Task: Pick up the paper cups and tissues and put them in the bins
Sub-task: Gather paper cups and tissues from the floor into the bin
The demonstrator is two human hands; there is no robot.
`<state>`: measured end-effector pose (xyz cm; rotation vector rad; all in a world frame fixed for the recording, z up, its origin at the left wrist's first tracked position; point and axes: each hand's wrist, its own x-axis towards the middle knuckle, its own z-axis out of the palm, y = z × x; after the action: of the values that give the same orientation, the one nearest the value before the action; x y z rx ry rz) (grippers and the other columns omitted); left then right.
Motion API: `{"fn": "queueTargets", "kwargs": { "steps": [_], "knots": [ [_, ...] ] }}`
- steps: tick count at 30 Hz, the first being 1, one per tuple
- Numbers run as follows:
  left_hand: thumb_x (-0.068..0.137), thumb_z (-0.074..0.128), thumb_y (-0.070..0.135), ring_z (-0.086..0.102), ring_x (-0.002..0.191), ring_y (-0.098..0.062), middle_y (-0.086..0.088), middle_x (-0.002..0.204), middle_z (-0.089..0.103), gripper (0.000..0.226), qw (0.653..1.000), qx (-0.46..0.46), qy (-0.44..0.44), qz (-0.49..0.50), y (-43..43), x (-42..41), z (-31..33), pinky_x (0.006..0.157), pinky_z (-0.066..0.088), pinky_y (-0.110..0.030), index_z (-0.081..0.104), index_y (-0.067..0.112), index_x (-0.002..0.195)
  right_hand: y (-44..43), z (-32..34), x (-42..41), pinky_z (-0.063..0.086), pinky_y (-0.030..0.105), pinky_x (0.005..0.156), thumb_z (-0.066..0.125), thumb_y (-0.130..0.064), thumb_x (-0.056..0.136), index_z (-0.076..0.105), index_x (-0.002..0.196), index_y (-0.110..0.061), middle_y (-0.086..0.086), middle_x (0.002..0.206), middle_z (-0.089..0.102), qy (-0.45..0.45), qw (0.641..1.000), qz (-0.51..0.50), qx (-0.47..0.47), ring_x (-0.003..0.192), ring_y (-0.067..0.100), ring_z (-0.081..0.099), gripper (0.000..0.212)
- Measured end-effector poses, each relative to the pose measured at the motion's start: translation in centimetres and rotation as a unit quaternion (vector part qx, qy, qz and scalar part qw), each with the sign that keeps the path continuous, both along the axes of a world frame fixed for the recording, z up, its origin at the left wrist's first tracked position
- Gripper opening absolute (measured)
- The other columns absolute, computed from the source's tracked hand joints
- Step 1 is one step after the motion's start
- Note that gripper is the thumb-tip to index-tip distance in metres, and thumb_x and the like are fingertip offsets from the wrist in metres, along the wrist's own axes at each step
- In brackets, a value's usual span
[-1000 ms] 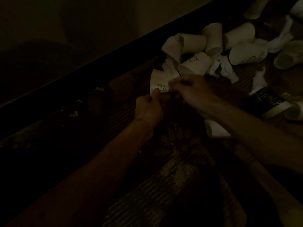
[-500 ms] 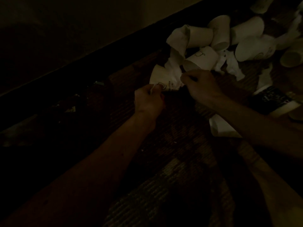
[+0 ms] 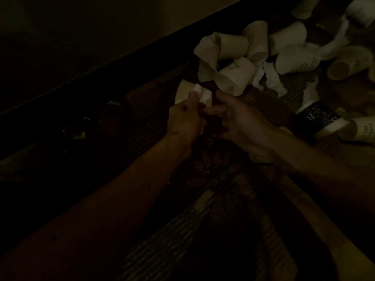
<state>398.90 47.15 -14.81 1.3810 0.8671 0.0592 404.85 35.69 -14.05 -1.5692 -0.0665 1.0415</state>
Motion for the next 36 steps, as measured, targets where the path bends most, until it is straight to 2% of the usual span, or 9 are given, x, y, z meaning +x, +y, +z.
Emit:
{"fn": "queueTargets", "kwargs": {
  "steps": [3, 6, 9, 12, 16, 22, 26, 31, 36],
  "knots": [
    [0.101, 0.044, 0.044, 0.065, 0.062, -0.010, -0.003, 0.078, 0.069, 0.041, 0.999, -0.005, 0.014, 0.029, 1.1, 0.4, -0.3, 0.052, 0.052, -0.020, 0.064, 0.013, 0.084, 0.4, 0.1, 1.3, 0.050, 0.025, 0.067, 0.042, -0.047, 0.099, 0.070, 0.101, -0.019, -0.004, 0.097, 0.075, -0.063, 0.997, -0.035, -0.035, 0.090, 0.014, 0.071, 0.040],
    [0.101, 0.046, 0.040, 0.055, 0.047, -0.003, -0.001, 0.071, 0.064, 0.037, 0.998, 0.045, 0.025, 0.032, 2.1, 0.6, -0.9, 0.040, 0.039, -0.014, 0.060, 0.014, 0.079, 1.9, -1.4, 3.4, 0.047, 0.021, 0.067, 0.057, -0.034, 0.096, 0.063, 0.112, -0.020, -0.004, 0.112, 0.065, -0.208, 0.965, -0.081, -0.141, 0.101, 0.014, 0.062, 0.022],
    [0.101, 0.048, 0.035, 0.065, 0.079, -0.013, -0.008, 0.102, 0.068, 0.030, 0.997, 0.063, 0.018, 0.041, 2.7, 0.8, -1.5, 0.055, 0.047, -0.019, 0.058, 0.013, 0.119, 3.4, -3.3, 4.6, 0.040, 0.013, 0.079, 0.061, -0.028, 0.095, 0.048, 0.138, -0.014, -0.003, 0.132, 0.051, -0.290, 0.941, -0.021, -0.171, 0.117, 0.011, 0.049, 0.048],
    [0.101, 0.051, 0.030, 0.065, 0.106, -0.028, -0.015, 0.125, 0.061, 0.057, 0.998, 0.051, 0.033, 0.013, 3.1, 1.0, -2.0, 0.056, 0.053, -0.018, 0.027, 0.016, 0.150, 4.5, -4.9, 4.9, 0.030, 0.004, 0.079, 0.060, -0.028, 0.095, 0.030, 0.150, -0.015, 0.006, 0.149, 0.039, -0.303, 0.936, 0.031, -0.178, 0.126, 0.013, 0.041, 0.064],
    [0.101, 0.051, 0.028, 0.053, 0.049, -0.008, -0.007, 0.082, 0.058, 0.040, 0.998, 0.029, 0.051, -0.016, 3.6, 1.1, -2.6, 0.033, 0.033, -0.012, 0.052, -0.001, 0.128, 5.0, -5.8, 4.7, 0.031, 0.005, 0.072, 0.066, -0.025, 0.091, 0.037, 0.146, -0.011, 0.008, 0.141, 0.047, -0.319, 0.930, 0.036, -0.181, 0.109, 0.008, 0.043, 0.064],
    [0.101, 0.049, 0.026, 0.054, 0.063, -0.013, -0.015, 0.100, 0.061, 0.033, 0.983, 0.120, 0.117, -0.069, 4.5, -0.1, -2.3, 0.034, 0.036, -0.014, 0.058, -0.003, 0.115, 3.8, -5.5, 3.5, 0.050, 0.025, 0.083, 0.074, -0.020, 0.085, 0.058, 0.124, -0.004, 0.007, 0.120, 0.062, -0.263, 0.951, 0.063, -0.152, 0.107, 0.020, 0.060, 0.046],
    [0.100, 0.050, 0.024, 0.053, 0.065, -0.012, -0.002, 0.074, 0.055, 0.033, 0.949, 0.224, 0.137, -0.174, 5.7, -0.9, 0.0, 0.043, 0.040, -0.018, 0.049, 0.013, 0.069, 2.0, -3.6, 1.7, 0.044, 0.012, 0.062, 0.067, -0.029, 0.090, 0.062, 0.100, -0.013, -0.003, 0.095, 0.061, -0.277, 0.949, 0.080, -0.126, 0.081, 0.007, 0.058, 0.019],
    [0.099, 0.048, 0.034, 0.055, 0.075, -0.014, -0.003, 0.092, 0.061, 0.027, 0.847, 0.393, 0.158, -0.322, 5.8, -3.3, 7.0, 0.058, 0.042, -0.023, 0.060, 0.012, 0.109, 0.1, 1.7, -0.8, 0.050, 0.022, 0.070, 0.069, -0.027, 0.087, 0.050, 0.127, -0.013, -0.003, 0.117, 0.055, -0.266, 0.959, 0.056, -0.076, 0.102, 0.011, 0.057, 0.047],
    [0.097, 0.052, 0.040, 0.064, 0.060, -0.009, 0.001, 0.082, 0.066, 0.024, 0.807, 0.402, 0.223, -0.371, 9.6, -8.7, 17.7, 0.045, 0.052, -0.019, 0.061, 0.018, 0.099, 2.5, 8.8, -5.9, 0.054, 0.030, 0.068, 0.071, -0.017, 0.084, 0.047, 0.100, -0.033, -0.001, 0.114, 0.059, -0.325, 0.943, 0.071, 0.026, 0.098, 0.006, 0.060, 0.033]
  ]
}}
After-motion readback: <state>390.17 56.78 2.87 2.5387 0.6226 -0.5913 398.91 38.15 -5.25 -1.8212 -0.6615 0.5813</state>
